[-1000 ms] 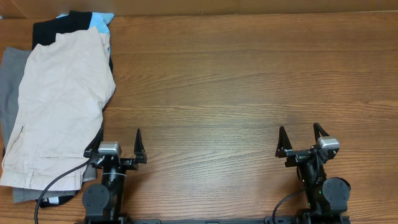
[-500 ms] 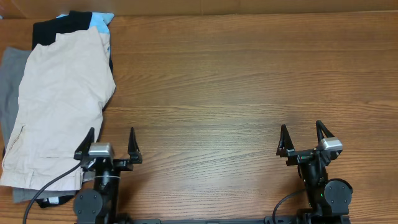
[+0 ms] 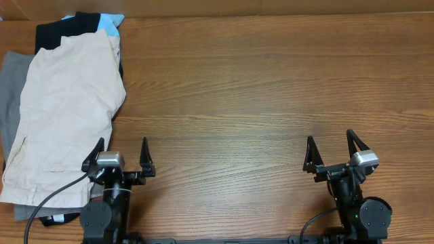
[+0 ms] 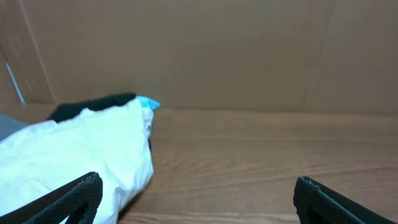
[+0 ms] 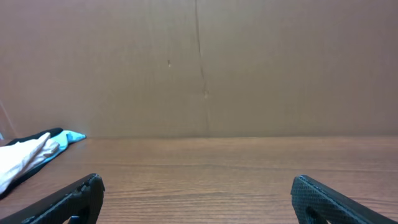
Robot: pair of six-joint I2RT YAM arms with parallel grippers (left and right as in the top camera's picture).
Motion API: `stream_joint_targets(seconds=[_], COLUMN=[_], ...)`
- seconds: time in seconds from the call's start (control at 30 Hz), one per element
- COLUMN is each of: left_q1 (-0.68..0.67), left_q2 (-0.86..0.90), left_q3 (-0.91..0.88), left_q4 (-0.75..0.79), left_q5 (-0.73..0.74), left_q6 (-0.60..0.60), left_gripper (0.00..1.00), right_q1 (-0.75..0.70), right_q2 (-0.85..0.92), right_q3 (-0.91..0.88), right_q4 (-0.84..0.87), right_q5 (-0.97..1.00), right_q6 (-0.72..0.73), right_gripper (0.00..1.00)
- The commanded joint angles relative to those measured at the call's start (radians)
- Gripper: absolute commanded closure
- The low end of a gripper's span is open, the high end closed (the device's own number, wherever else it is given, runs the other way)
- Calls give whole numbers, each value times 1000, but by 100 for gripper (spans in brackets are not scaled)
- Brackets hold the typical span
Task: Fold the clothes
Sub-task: 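Reach the left gripper to the beige shorts on the pile and grasp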
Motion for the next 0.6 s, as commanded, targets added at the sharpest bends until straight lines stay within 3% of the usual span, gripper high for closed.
stream_joint_targets(seconds=[0.0,0.3,0.57], left_q1=[6,6,6], left_q2=[73,408,772], left_q3=[83,387,825], left_q4=[5,-107,-481], left_q5=[43,127,167], left_q6=[-21,-21,10], left_gripper=[0,0,0], right_q1=[4,4,4], right_q2=[-4,167,529], right_q3=[70,282,588], right_q4=[-32,-145,-370], right_q5=[-4,-5,-19], right_q6=[0,0,-1], right_gripper=[0,0,0])
